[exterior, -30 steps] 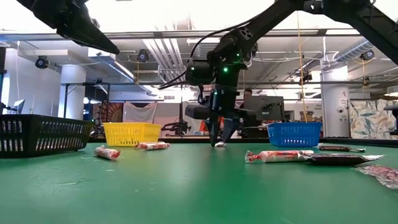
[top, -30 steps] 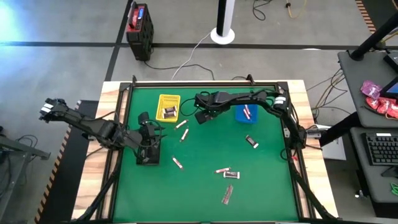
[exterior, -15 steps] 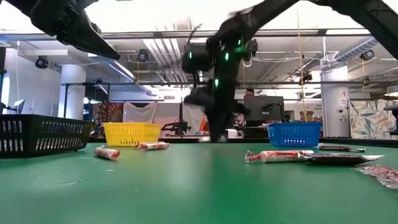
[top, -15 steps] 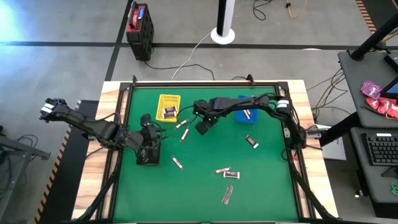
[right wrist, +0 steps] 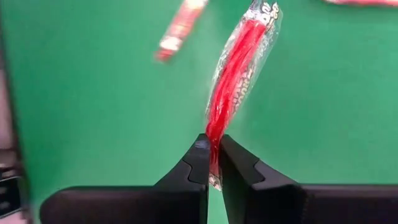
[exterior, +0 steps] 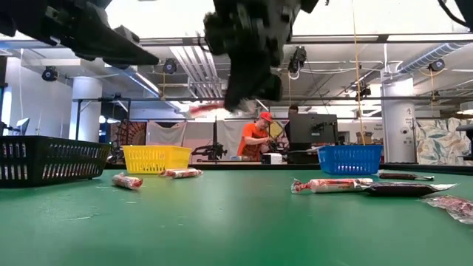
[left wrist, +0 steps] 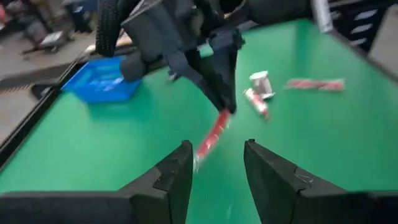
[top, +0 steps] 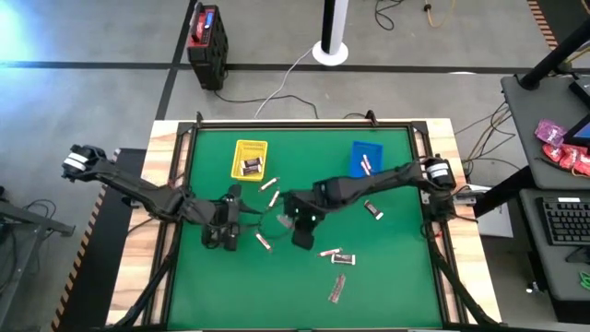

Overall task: Sort candy by brand, put in halloween buckets
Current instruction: Put the red candy stick into the black bin

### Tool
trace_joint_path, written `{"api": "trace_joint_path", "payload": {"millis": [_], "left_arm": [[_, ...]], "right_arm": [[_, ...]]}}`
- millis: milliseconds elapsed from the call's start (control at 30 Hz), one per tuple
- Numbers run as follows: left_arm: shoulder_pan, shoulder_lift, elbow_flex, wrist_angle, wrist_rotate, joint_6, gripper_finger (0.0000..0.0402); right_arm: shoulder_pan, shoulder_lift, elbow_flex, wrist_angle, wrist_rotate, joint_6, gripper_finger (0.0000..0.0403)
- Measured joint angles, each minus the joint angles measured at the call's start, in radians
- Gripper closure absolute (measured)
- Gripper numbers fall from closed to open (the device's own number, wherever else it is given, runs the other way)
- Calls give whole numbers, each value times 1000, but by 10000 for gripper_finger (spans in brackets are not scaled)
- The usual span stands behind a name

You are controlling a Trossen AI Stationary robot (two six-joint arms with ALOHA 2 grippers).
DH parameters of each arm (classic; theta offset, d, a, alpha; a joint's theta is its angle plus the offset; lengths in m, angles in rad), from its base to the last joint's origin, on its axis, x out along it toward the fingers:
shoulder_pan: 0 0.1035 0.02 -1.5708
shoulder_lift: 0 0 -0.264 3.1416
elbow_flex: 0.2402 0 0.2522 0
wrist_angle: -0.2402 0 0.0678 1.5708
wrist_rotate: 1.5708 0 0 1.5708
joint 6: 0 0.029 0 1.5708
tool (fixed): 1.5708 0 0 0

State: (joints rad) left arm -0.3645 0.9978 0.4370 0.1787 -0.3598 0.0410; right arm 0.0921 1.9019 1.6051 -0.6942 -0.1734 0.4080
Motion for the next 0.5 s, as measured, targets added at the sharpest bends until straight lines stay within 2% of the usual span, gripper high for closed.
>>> {"api": "trace_joint_path", "payload": {"millis": [167,500], "left_arm": [[0,112,11,131,86,42,255],[-2,281,96,136,112,90,243]], "right_arm": [[49,-3,0,103,2,0,390],[61,-5,2,155,6,-17,390]]}}
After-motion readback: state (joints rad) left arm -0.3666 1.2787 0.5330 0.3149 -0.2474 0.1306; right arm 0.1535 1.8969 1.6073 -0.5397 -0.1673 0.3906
